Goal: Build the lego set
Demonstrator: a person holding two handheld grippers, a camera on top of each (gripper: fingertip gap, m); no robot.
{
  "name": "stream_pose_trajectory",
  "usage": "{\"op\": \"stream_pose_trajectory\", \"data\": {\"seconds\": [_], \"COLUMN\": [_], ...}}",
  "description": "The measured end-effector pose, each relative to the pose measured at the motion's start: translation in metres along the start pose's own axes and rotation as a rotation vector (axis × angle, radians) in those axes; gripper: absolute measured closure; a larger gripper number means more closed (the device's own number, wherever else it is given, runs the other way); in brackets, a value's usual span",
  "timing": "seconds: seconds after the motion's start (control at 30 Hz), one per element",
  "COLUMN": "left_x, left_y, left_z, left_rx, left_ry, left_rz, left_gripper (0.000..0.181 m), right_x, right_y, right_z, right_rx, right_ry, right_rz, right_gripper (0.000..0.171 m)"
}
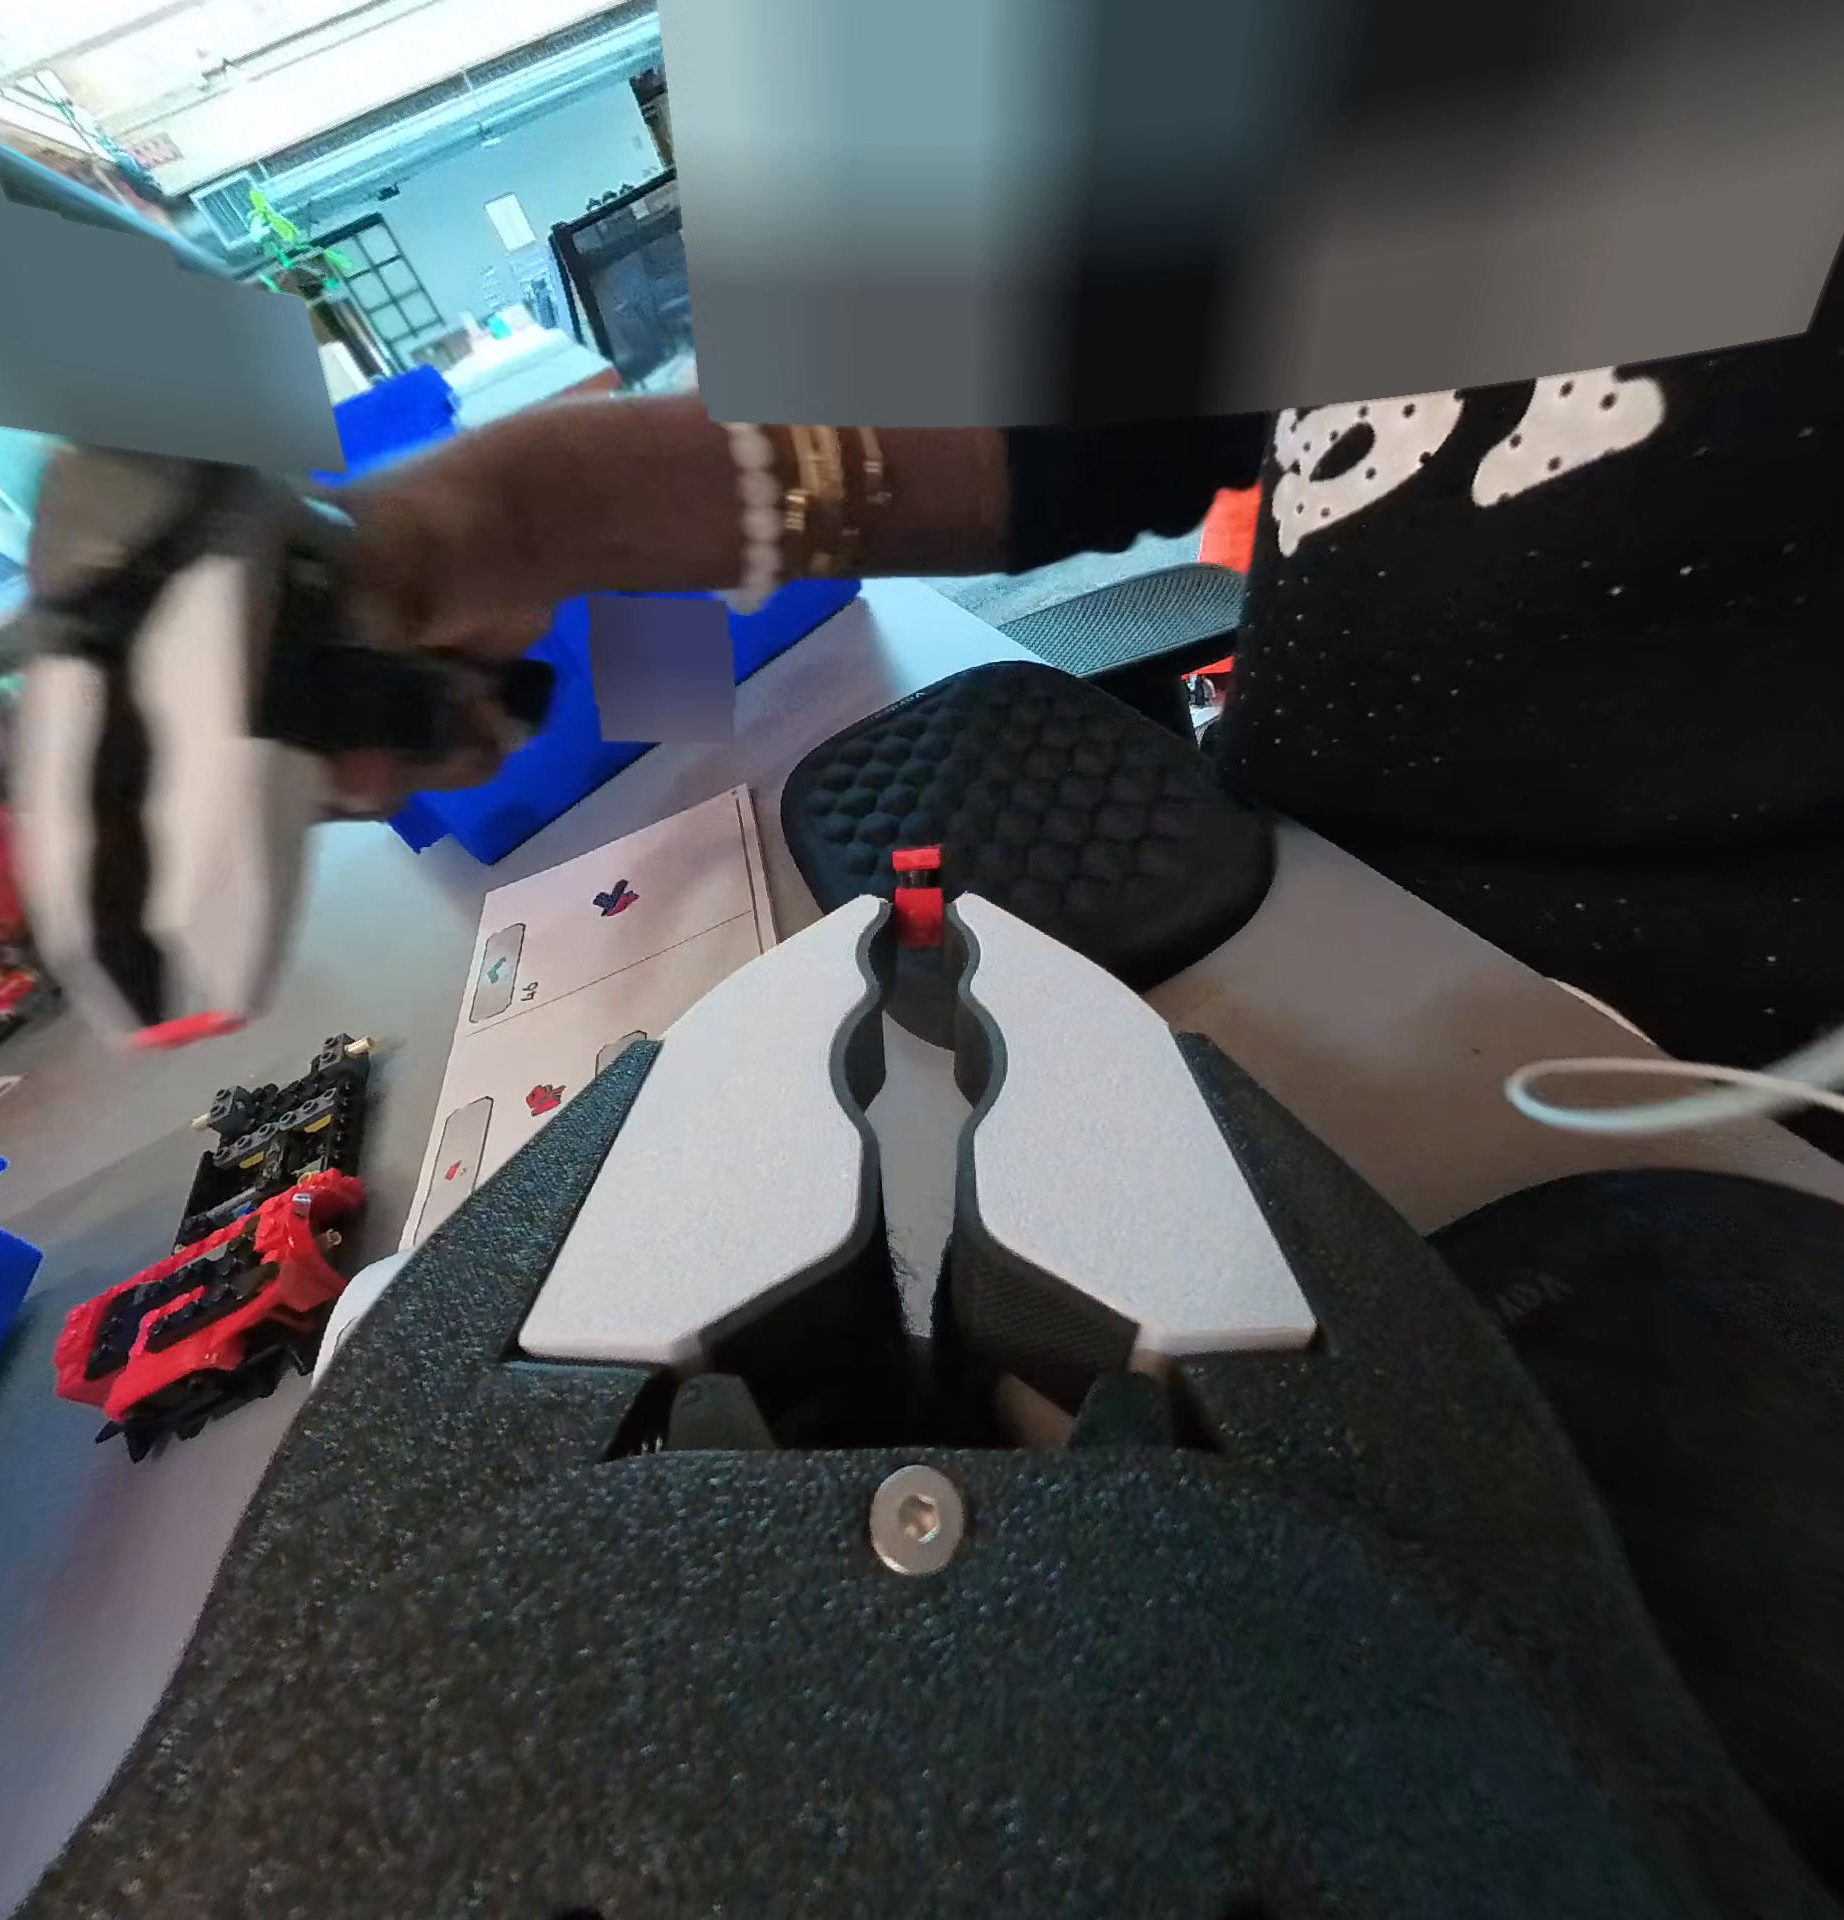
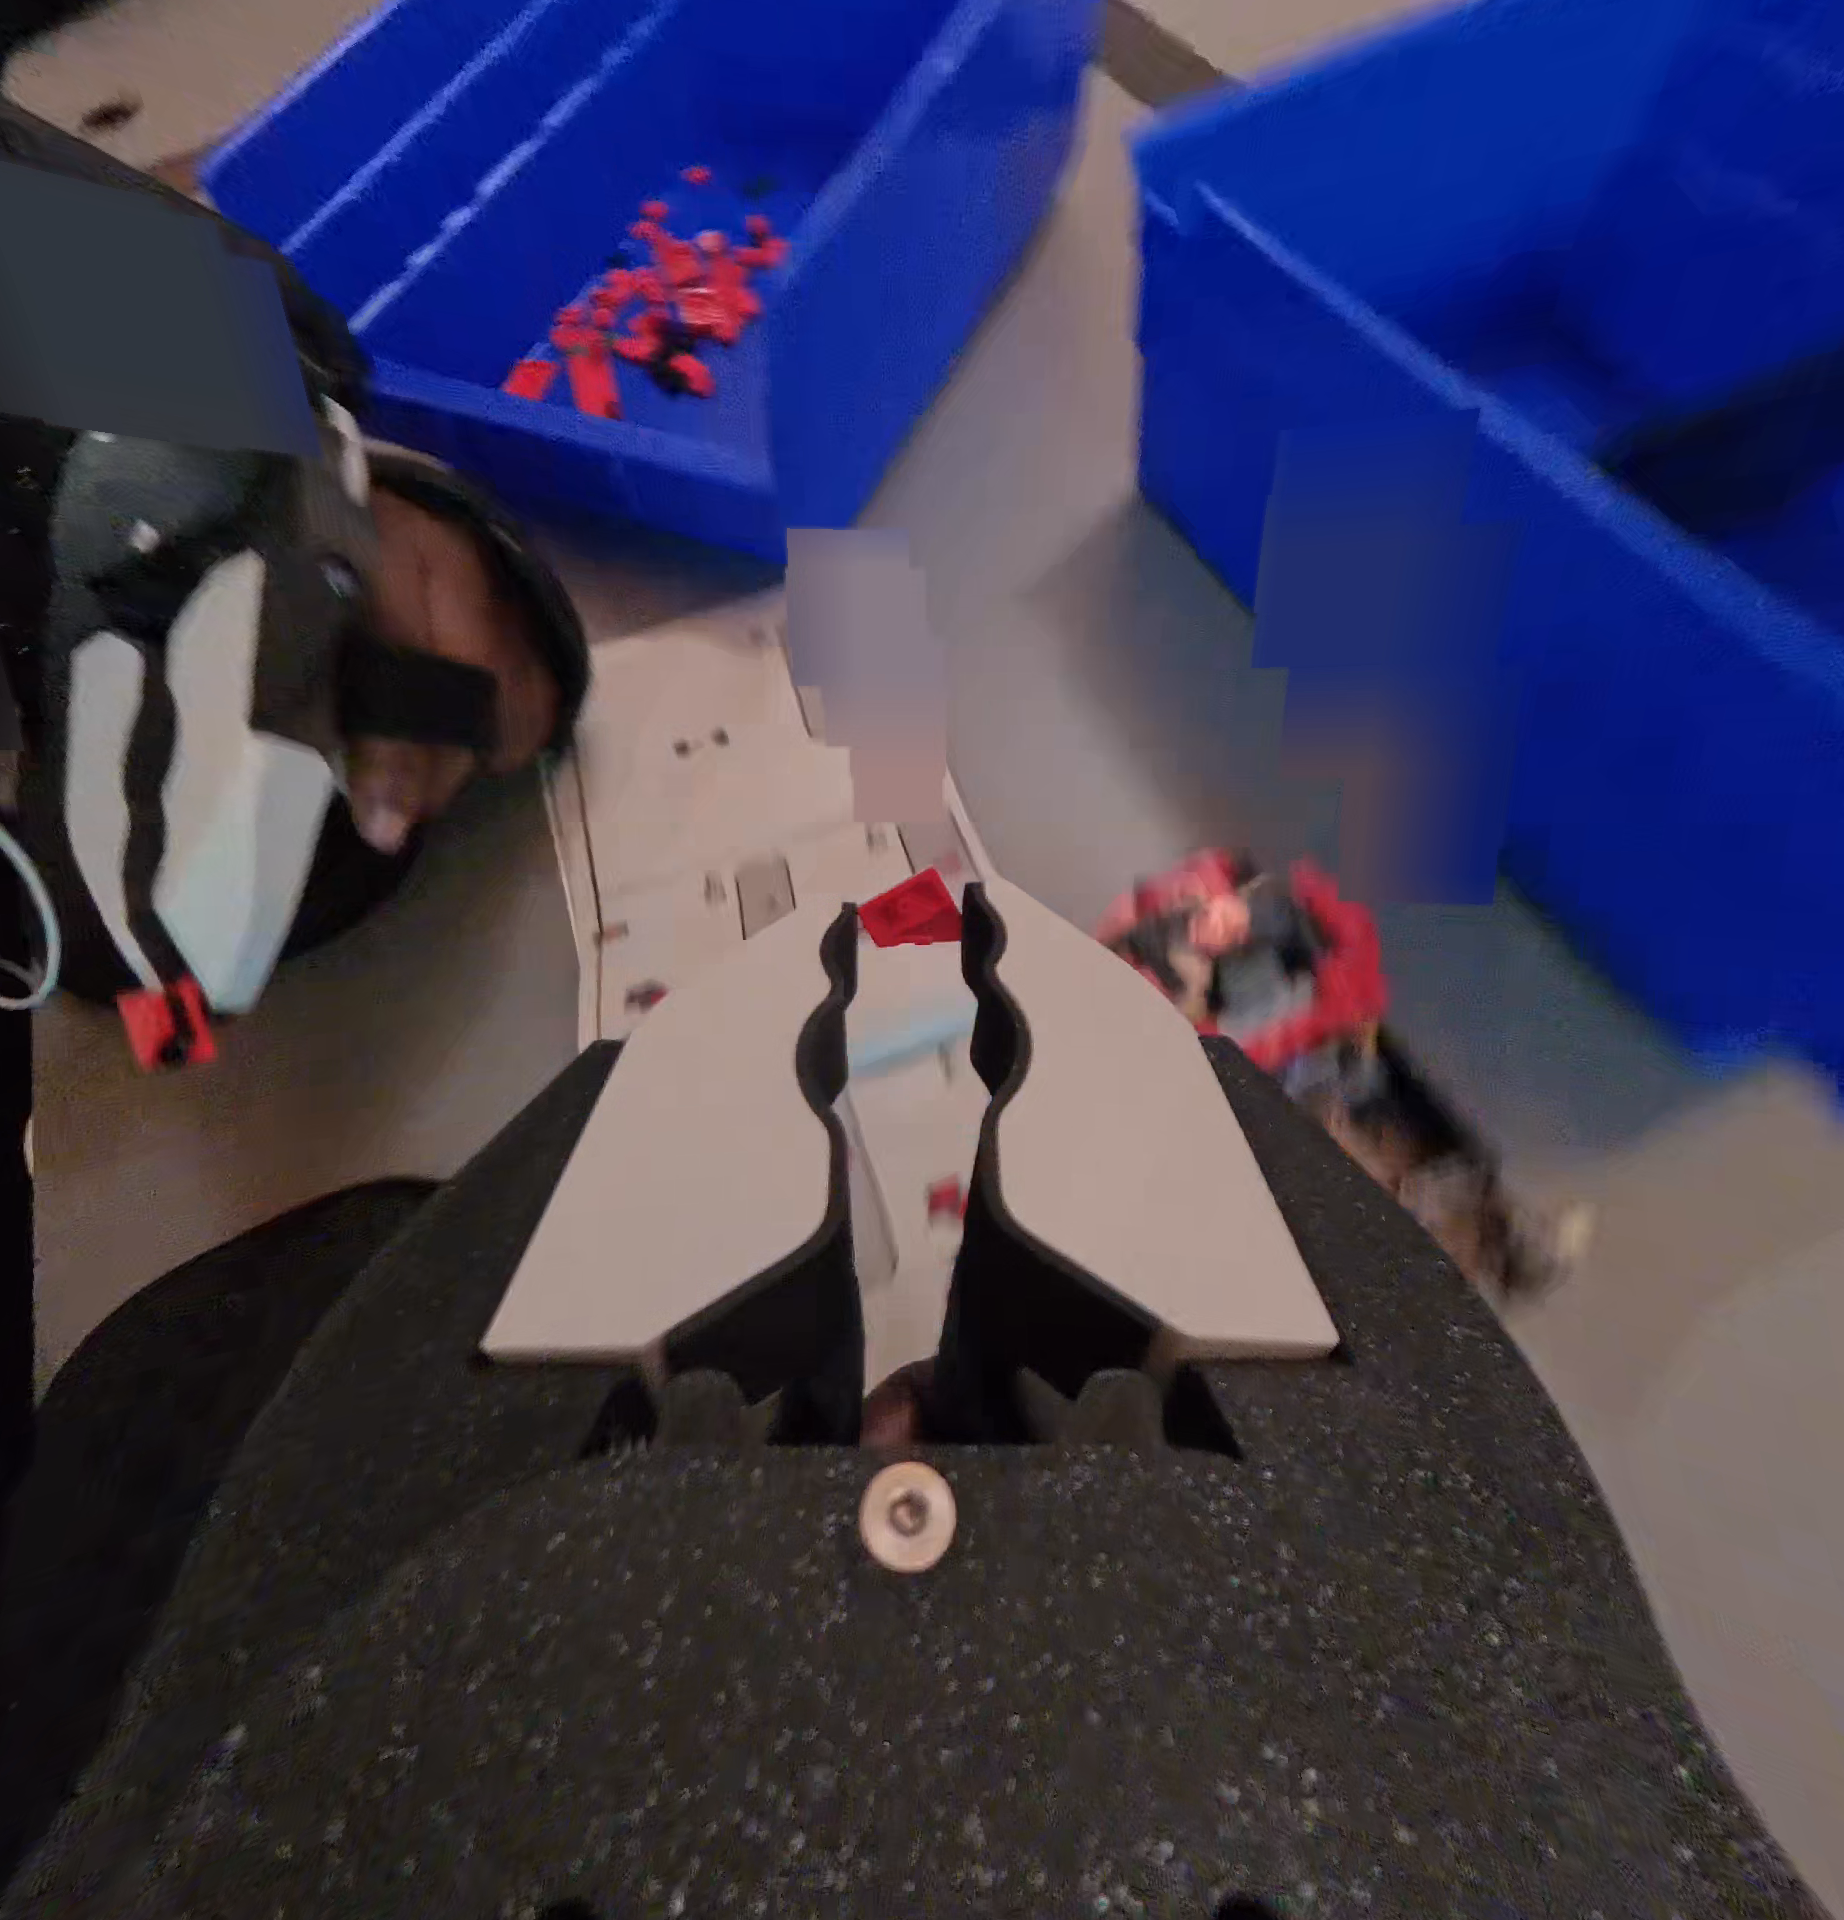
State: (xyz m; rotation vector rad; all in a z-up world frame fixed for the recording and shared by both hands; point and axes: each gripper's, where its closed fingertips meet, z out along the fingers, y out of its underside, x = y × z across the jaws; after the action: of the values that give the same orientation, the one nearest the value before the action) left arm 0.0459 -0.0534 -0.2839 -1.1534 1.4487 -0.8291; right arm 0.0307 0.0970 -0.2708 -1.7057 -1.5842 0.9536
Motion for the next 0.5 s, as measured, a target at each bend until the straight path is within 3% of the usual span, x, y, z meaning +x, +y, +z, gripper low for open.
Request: {"op": "stream_pose_trajectory", "data": {"seconds": [0.1,0.23,0.4,0.5], "left_x": [-0.001,-0.003,-0.004,-0.003], "left_y": [0.002,0.006,0.006,0.004], "left_z": [0.001,0.001,-0.001,-0.002], "left_rx": [-0.006,-0.022,-0.013,-0.005], "left_ry": [-0.002,-0.007,-0.012,-0.007], "left_rz": [-0.006,-0.022,-0.030,-0.033], "left_gripper": [0.174,0.174,0.174,0.174], "right_x": [0.006,0.012,0.004,-0.008], "right_y": [0.051,0.086,0.093,0.077], "right_z": [-0.021,-0.017,0.000,-0.004], "right_rx": [0.069,-0.016,-0.091,0.034], "right_ry": [0.111,0.262,0.260,0.202], "right_rz": [0.140,0.088,0.021,0.016], "right_gripper": [0.152,0.152,0.147,0.144]}}
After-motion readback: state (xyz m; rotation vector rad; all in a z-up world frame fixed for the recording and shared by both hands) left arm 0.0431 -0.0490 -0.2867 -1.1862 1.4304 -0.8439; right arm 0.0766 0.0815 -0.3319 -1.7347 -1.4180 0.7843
